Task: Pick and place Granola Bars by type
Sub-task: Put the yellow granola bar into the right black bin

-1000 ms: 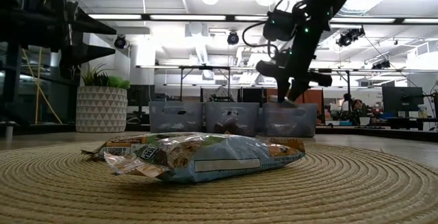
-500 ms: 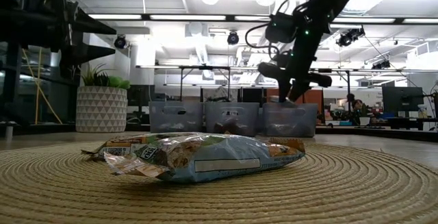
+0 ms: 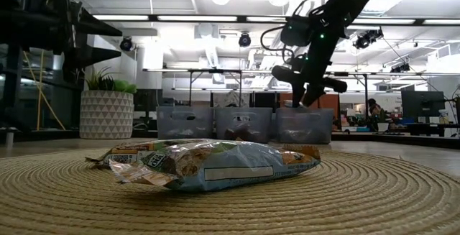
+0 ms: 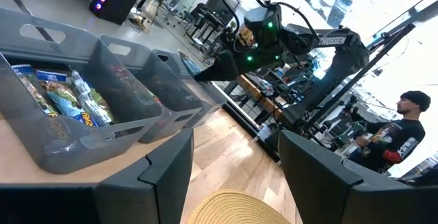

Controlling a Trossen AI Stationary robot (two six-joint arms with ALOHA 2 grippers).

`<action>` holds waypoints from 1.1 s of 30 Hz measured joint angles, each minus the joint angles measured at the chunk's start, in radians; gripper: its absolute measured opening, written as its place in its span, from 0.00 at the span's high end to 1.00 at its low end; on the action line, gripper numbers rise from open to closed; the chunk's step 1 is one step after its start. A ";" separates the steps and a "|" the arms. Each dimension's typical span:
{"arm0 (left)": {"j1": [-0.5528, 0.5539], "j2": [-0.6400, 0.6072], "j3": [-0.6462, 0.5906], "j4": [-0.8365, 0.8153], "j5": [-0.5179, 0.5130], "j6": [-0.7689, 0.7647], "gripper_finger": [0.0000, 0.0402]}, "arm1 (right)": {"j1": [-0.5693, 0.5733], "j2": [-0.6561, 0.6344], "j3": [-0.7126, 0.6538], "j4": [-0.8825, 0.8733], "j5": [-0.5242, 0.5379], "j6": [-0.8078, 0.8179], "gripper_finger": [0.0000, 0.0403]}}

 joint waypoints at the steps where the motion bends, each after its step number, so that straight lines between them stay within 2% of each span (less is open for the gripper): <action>1: 0.000 0.000 0.000 0.000 0.000 0.000 0.47 | 0.000 0.003 0.000 0.003 0.000 0.000 0.80; 10: 0.000 0.000 0.000 0.000 0.000 0.000 0.47 | 0.000 0.039 0.000 0.020 -0.016 0.002 0.80; 14: 0.000 0.000 0.000 0.000 0.000 0.000 0.47 | -0.008 0.065 0.000 0.028 -0.074 0.001 0.78; 24: 0.000 0.000 0.000 0.000 0.000 0.000 0.47 | -0.014 0.084 0.000 0.058 -0.100 -0.015 0.61; 29: 0.000 0.000 0.000 0.000 0.000 0.000 0.47 | -0.014 0.082 0.000 0.170 -0.183 -0.092 0.54; 33: 0.000 0.000 0.000 0.000 0.000 0.000 0.47 | -0.012 0.049 0.000 0.255 -0.220 -0.128 0.51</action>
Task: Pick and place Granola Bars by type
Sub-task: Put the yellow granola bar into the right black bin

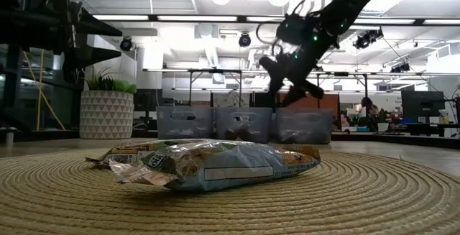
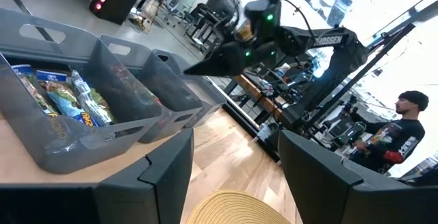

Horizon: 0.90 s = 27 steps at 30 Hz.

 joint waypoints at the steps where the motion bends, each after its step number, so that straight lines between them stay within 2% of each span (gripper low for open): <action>1: 0.000 0.000 0.000 0.000 0.000 0.000 0.47 | 0.000 -0.012 0.000 0.019 -0.015 -0.016 0.51; 7: 0.000 0.000 0.000 0.000 0.000 0.000 0.47 | 0.015 -0.118 0.000 0.140 -0.172 -0.105 0.52; 11: 0.000 0.000 0.000 0.000 0.000 0.000 0.47 | 0.071 -0.209 0.000 0.250 -0.197 -0.147 0.52; 15: 0.000 0.000 0.000 0.000 0.000 0.000 0.47 | 0.156 -0.293 0.000 0.390 -0.167 -0.185 0.52; 20: 0.000 0.000 0.000 0.000 0.000 0.000 0.47 | 0.298 -0.368 0.000 0.501 -0.064 -0.241 0.52; 23: 0.000 0.000 0.000 0.000 0.000 0.000 0.47 | 0.390 -0.380 0.048 0.477 -0.024 -0.294 0.52; 27: 0.000 0.000 0.000 0.000 0.000 0.000 0.47 | 0.517 -0.358 0.194 0.298 0.067 -0.372 0.52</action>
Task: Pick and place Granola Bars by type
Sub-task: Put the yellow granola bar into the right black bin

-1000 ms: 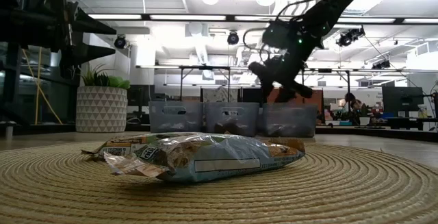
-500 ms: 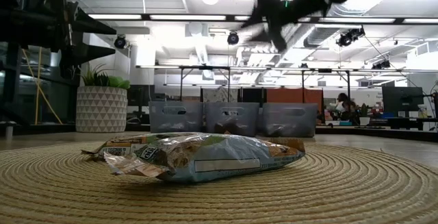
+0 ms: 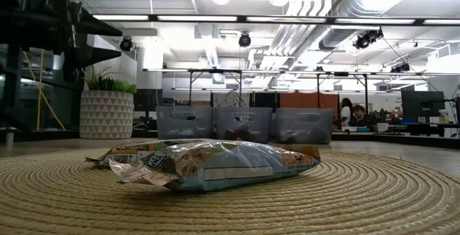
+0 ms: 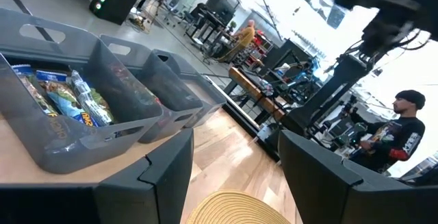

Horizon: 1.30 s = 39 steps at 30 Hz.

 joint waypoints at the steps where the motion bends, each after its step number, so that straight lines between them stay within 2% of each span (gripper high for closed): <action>1: 0.000 0.000 0.000 0.000 0.000 0.000 0.47 | 0.028 0.013 0.045 -0.070 0.022 -0.019 0.52; 6: 0.000 0.000 0.000 0.000 0.000 0.000 0.47 | 0.150 0.130 0.283 -0.417 0.108 -0.102 0.52; 9: 0.000 0.000 0.000 0.000 0.000 0.000 0.47 | 0.198 0.221 0.407 -0.562 0.126 -0.122 0.52; 17: 0.000 0.000 0.000 0.000 0.000 0.000 0.47 | 0.292 0.488 0.623 -0.726 0.043 -0.159 0.52; 28: 0.000 0.000 0.000 0.000 0.000 0.000 0.47 | 0.372 0.754 0.673 -0.758 -0.080 -0.181 0.52; 39: 0.000 0.000 0.000 0.000 0.000 0.000 0.47 | 0.413 0.896 0.672 -0.920 -0.057 -0.147 0.52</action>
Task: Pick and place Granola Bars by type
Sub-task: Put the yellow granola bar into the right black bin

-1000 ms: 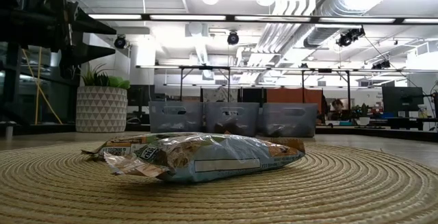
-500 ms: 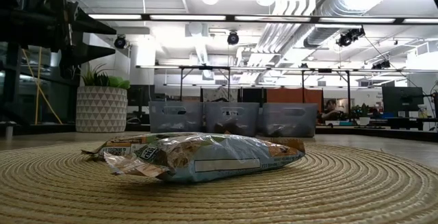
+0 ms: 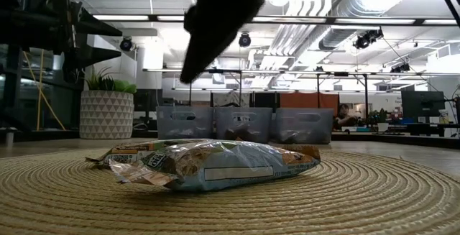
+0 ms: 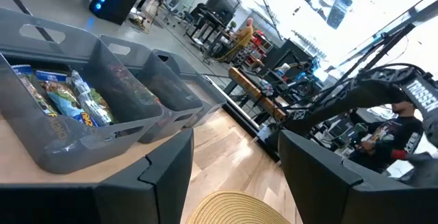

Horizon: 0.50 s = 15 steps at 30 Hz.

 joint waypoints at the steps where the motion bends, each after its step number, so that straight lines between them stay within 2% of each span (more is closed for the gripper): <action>1: 0.000 0.000 0.000 0.000 0.000 0.000 0.47 | 0.000 0.010 0.000 -0.005 -0.002 0.000 0.52; 9: 0.000 0.000 0.000 0.000 0.000 0.000 0.47 | 0.000 0.039 -0.003 0.000 -0.042 -0.006 0.52; 15: 0.000 0.000 0.000 0.000 0.000 0.000 0.47 | 0.000 0.039 -0.056 0.023 -0.058 -0.003 0.50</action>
